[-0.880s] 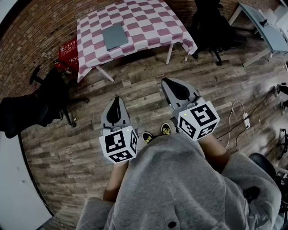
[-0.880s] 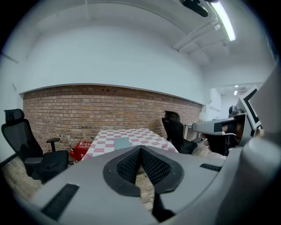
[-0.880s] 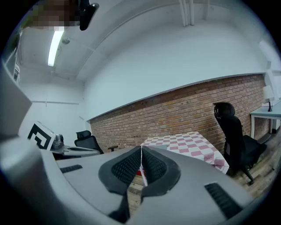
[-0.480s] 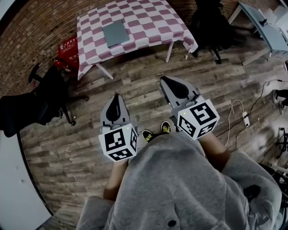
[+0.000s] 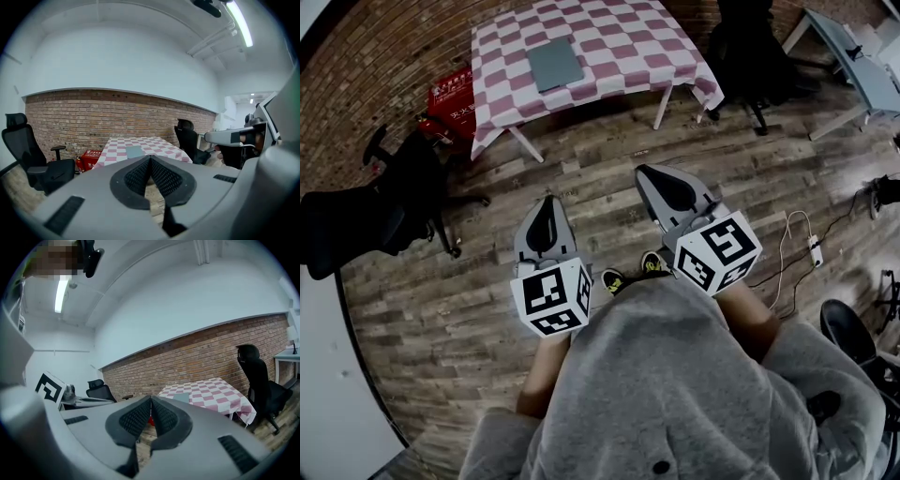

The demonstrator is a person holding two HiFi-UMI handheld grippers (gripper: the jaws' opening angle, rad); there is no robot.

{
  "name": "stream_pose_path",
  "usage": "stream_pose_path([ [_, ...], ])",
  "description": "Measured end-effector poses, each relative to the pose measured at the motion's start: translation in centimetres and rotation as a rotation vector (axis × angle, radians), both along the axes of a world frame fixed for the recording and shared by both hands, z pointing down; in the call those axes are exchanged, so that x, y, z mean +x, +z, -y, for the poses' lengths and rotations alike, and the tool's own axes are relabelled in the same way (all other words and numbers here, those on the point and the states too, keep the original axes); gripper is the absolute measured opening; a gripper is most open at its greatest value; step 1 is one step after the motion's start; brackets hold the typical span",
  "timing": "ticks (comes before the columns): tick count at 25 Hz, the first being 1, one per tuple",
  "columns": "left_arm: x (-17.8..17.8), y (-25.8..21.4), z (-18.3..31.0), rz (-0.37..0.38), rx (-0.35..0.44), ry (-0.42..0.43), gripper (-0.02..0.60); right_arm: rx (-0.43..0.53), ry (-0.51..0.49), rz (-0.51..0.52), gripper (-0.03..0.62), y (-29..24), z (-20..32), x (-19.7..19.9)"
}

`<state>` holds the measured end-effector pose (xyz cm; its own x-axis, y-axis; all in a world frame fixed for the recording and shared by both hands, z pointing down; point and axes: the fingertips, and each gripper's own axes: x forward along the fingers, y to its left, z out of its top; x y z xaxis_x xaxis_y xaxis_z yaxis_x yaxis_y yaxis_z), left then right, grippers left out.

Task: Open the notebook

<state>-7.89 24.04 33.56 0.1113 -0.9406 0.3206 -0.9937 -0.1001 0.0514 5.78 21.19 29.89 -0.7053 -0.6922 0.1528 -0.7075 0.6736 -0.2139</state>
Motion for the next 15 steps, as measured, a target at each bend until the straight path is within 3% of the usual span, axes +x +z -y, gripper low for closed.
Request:
stream_pose_path([
  [15, -1.7, 0.1, -0.7, 0.01, 0.015, -0.016, 0.008, 0.016, -0.031, 0.018, 0.025, -0.1, -0.9, -2.1],
])
